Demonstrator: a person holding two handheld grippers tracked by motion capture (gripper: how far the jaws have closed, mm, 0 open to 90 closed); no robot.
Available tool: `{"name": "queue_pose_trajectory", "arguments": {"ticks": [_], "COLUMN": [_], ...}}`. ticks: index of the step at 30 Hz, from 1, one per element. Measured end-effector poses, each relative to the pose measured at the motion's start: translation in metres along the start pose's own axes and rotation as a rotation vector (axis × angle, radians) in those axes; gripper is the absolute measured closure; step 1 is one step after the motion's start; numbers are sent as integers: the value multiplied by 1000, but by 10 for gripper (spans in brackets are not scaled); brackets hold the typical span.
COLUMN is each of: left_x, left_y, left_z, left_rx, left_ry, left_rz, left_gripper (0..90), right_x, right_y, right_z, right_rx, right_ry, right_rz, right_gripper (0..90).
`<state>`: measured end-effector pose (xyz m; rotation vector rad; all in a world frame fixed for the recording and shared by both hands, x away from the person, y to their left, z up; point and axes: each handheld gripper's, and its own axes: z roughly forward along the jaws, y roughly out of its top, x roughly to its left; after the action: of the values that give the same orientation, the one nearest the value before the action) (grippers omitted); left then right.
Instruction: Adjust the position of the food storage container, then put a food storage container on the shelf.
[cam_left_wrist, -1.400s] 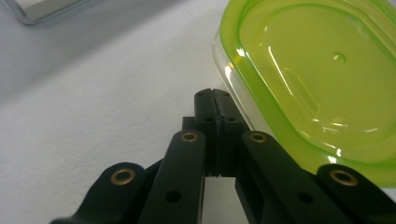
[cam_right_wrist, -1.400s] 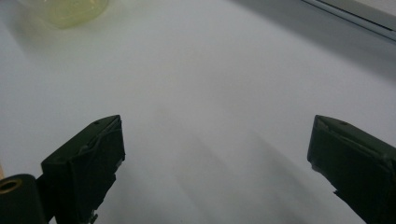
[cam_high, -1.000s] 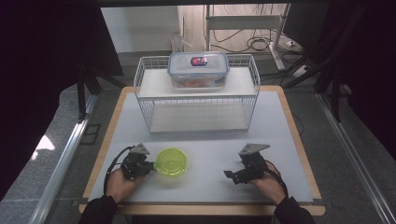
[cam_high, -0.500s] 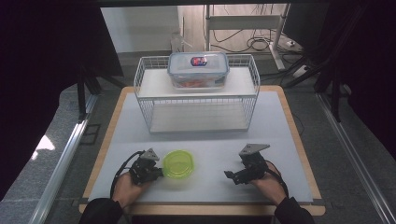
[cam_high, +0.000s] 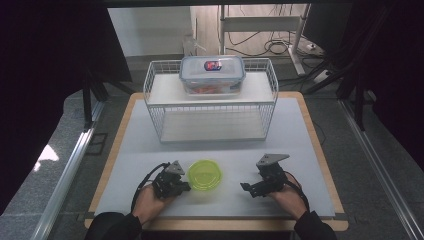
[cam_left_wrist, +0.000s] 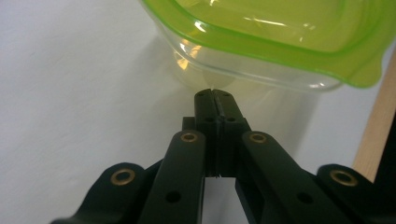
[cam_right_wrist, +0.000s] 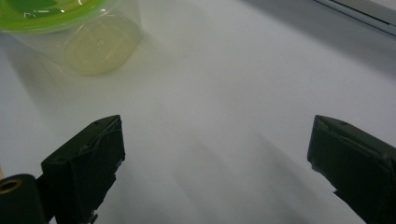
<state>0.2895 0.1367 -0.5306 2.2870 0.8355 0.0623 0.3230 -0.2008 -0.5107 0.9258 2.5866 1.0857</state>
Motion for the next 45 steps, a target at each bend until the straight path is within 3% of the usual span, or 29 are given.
{"name": "queue_pose_trajectory", "arguments": {"ticks": [6, 9, 11, 14, 18, 24, 29, 32, 34, 37, 45], "left_x": [-10, -13, -11, -10, -14, -16, -16, -18, -18, -17, -12], "left_y": [9, 10, 8, 4, -1, -9, -17, -20, -21, -24, -30], "left_z": [9, 9, 4, -5, -14, -24, -29, -32, -34, -36, -42], "left_rx": [4, 5, -4, -25, -34, -65, -98, -106, -121, -138, -158], "left_ry": [-23, -6, 9, 34, 94, 84, 88, 107, 110, 117, 119], "left_rz": [31, 50, 40, 34, 62, 57, 54, 79, 77, 72, 35], "left_gripper": [899, 898, 890, 794, 620, 317, 137, 56, 43, 30, 31], "right_x": [-1, -2, -3, -4, -5, -4, -5, -5, -6, -5, -5], "right_y": [0, -1, -1, -1, -1, 0, 0, 2, 4, 9, 29], "right_z": [0, 0, 0, 0, 1, -1, 0, -1, -2, -3, -2], "right_rx": [4, 8, 6, 4, -1, -17, -11, -19, -30, -33, -34], "right_ry": [-2, -1, 1, 8, 16, 28, 30, 32, 38, 51, 134], "right_rz": [0, 5, 6, 17, 50, 66, 82, 96, 122, 125, 137], "right_gripper": [38, 38, 38, 37, 37, 38, 37, 24, 23, 28, 193]}}
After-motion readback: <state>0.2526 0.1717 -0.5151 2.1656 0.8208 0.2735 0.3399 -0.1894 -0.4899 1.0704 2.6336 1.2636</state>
